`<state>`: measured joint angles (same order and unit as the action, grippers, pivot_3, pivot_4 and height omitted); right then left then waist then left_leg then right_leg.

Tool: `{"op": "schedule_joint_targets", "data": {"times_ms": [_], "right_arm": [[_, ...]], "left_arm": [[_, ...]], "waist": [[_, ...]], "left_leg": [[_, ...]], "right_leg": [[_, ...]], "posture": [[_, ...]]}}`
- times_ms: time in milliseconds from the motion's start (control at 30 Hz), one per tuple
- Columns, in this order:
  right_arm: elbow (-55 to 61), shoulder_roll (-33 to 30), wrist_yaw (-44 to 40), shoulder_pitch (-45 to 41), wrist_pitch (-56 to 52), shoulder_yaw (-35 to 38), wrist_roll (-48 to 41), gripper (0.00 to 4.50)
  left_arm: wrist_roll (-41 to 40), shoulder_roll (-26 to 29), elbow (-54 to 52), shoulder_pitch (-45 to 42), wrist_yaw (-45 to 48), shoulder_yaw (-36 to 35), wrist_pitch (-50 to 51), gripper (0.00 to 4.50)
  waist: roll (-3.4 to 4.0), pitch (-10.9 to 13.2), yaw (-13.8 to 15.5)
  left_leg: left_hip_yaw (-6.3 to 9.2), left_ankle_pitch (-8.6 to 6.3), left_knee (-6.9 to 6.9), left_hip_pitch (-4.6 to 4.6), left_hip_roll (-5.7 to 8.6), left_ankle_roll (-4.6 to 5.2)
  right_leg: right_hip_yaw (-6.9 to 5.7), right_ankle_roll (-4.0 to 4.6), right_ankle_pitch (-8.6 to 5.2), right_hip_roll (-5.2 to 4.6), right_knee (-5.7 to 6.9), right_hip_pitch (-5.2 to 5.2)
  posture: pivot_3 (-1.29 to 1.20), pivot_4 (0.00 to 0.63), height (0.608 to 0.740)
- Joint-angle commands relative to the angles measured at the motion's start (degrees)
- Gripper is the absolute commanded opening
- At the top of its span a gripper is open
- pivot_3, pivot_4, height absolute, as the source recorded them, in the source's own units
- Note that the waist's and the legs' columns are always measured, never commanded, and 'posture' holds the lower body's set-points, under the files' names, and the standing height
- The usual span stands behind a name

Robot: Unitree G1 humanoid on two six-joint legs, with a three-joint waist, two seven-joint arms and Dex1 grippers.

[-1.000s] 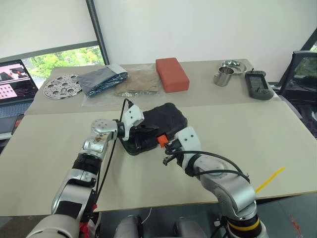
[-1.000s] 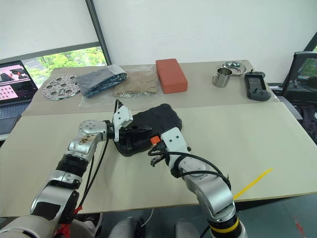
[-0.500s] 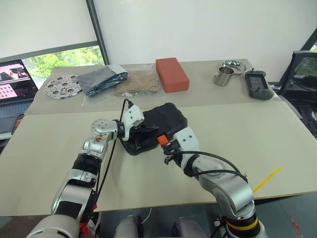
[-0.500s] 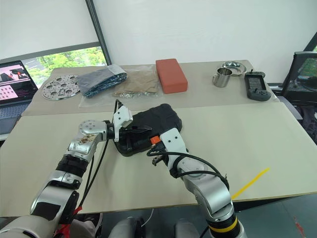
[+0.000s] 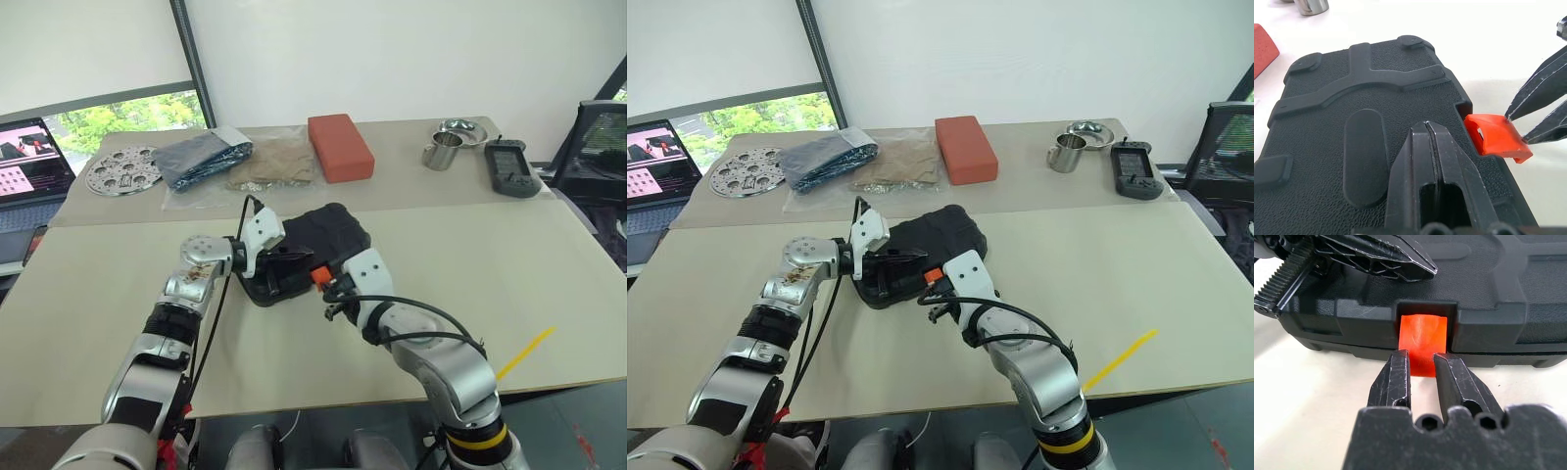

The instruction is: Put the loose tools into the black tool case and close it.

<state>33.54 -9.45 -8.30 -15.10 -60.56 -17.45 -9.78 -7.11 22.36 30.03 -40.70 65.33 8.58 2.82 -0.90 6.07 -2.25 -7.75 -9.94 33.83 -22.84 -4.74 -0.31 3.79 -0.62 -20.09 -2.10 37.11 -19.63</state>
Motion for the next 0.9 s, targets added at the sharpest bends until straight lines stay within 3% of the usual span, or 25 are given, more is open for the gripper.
{"op": "schedule_joint_targets", "data": {"times_ms": [33,900], "right_arm": [[0.3,0.1,-0.2,-1.0,1.9,-0.4,0.6,1.02],[-7.9,2.2,-0.9,-6.7,6.4,-2.0,3.2,1.02]], "left_arm": [[1.4,0.1,2.9,2.4,-0.2,1.5,1.4,0.0],[1.1,0.0,-0.6,4.6,-0.4,1.5,3.3,0.0]], "waist": [[0.0,0.0,0.0],[0.0,0.0,-0.4]], "left_leg": [[0.0,0.0,0.0,0.0,0.0,0.0],[-0.02,0.0,-0.03,0.06,-0.06,0.0]], "right_leg": [[0.0,0.0,0.0,0.0,0.0,0.0],[0.03,0.0,0.0,0.02,0.01,0.0]], "posture": [[0.0,0.15,0.74],[0.0,0.15,0.74]]}}
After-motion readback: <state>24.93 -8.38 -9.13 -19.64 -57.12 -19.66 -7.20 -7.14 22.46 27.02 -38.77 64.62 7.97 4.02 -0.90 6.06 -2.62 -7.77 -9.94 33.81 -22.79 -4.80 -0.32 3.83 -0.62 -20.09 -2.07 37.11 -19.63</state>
